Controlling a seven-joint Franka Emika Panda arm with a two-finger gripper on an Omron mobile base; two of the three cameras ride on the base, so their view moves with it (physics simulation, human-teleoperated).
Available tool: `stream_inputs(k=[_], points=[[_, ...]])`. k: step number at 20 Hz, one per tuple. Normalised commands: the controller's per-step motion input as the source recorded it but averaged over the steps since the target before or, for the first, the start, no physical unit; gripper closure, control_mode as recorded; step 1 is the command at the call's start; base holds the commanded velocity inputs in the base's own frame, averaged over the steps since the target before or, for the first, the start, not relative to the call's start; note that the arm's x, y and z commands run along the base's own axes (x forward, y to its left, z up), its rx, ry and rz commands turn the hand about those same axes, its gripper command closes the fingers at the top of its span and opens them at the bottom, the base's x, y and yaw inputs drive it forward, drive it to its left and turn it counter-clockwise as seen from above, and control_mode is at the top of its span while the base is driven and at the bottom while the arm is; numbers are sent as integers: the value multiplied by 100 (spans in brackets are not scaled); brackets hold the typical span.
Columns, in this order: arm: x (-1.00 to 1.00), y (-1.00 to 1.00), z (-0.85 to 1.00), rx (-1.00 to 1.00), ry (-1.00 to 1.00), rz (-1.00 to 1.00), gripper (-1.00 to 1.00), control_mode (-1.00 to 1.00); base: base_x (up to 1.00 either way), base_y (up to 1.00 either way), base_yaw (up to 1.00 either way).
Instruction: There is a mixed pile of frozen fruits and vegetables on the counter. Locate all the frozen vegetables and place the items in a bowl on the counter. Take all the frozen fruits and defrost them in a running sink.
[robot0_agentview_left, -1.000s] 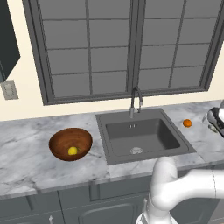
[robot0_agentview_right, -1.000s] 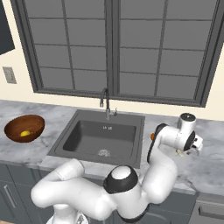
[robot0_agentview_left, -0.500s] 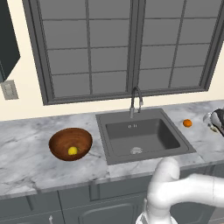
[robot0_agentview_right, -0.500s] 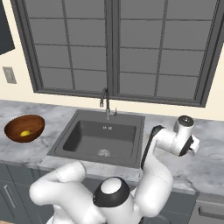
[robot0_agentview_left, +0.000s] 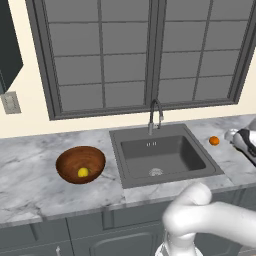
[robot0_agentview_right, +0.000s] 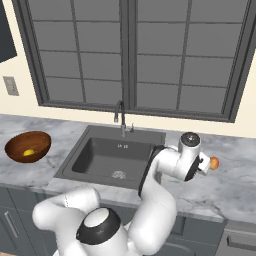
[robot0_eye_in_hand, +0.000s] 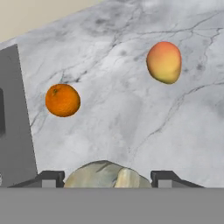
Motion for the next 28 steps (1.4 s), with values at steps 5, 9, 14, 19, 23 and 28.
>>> stream_inputs(k=[5, 9, 14, 19, 23, 28], points=[[-31, 45, 47, -4, 0, 0, 100, -100, 0, 0, 0], [-37, 63, 40, -7, 0, 0, 100, -100, 0, 0, 0], [-46, 64, 31, -6, -2, 0, 100, -100, 0, 0, 0], [-39, 51, 37, 0, 0, 0, 100, -100, 0, 0, 0], [-33, 49, 41, 0, 7, 1, 100, -100, 0, 0, 0], [-41, 52, 36, 0, 7, 5, 100, -100, 0, 0, 0]])
